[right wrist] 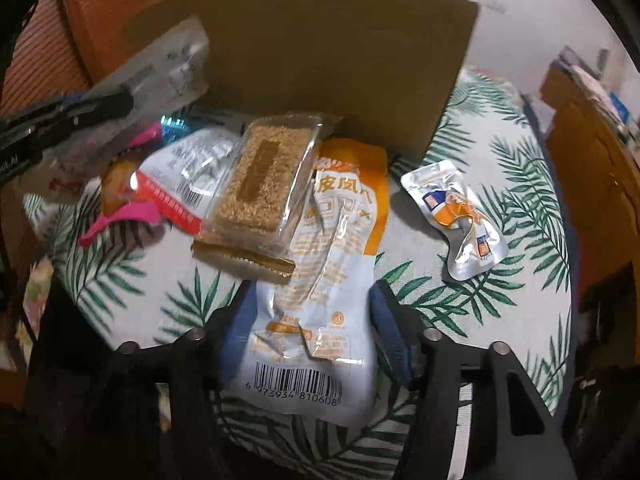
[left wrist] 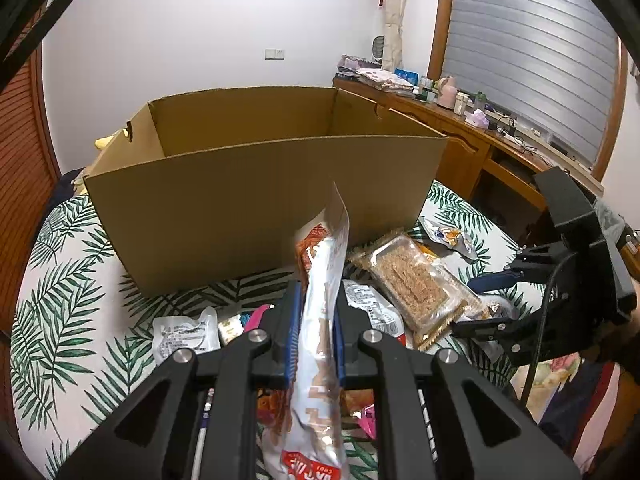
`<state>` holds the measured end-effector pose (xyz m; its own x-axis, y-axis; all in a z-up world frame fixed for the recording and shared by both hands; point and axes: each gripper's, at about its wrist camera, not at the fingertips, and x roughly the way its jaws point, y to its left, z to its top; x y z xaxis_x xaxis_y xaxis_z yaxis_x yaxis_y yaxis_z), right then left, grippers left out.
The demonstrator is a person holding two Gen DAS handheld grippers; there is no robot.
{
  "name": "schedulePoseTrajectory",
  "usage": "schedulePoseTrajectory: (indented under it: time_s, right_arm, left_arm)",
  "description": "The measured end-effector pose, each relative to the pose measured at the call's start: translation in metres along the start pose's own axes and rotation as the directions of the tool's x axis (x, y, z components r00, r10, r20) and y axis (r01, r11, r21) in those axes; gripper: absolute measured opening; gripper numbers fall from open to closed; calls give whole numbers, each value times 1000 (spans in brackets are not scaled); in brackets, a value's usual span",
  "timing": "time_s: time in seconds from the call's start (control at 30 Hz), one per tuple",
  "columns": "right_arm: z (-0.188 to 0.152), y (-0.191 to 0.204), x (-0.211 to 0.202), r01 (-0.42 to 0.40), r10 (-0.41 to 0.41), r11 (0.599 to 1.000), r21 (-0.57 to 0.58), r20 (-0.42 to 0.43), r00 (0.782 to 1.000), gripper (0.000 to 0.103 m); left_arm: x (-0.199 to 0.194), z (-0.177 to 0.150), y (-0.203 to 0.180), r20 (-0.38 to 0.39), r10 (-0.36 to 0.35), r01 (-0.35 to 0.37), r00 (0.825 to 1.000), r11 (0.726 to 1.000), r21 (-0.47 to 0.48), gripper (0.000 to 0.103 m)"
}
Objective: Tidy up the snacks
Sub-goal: 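Lift the chicken-feet pack with the left tool while the right tool grasps the orange pack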
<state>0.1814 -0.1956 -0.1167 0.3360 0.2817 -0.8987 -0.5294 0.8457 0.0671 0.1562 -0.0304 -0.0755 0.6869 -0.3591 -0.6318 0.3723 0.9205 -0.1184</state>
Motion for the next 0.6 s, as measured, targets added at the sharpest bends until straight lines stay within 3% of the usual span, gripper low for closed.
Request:
schedulePoseTrajectory:
  time_s: [0.23, 0.37, 0.6]
  right_arm:
    - [-10, -14, -6, -27, 26, 999, -21, -64, 998, 41]
    - [-20, -21, -10, 13, -13, 1000, 6, -8, 1000, 39]
    - [-32, -23, -27, 9, -10, 1000, 26, 77, 997, 39]
  left_arm:
    - [-5, 3, -3, 13, -7, 7, 1000, 1000, 6, 11]
    - [-7, 3, -4, 19, -11, 11, 1000, 1000, 1, 10]
    - [-5, 4, -5, 27, -3, 3, 1000, 1000, -7, 7]
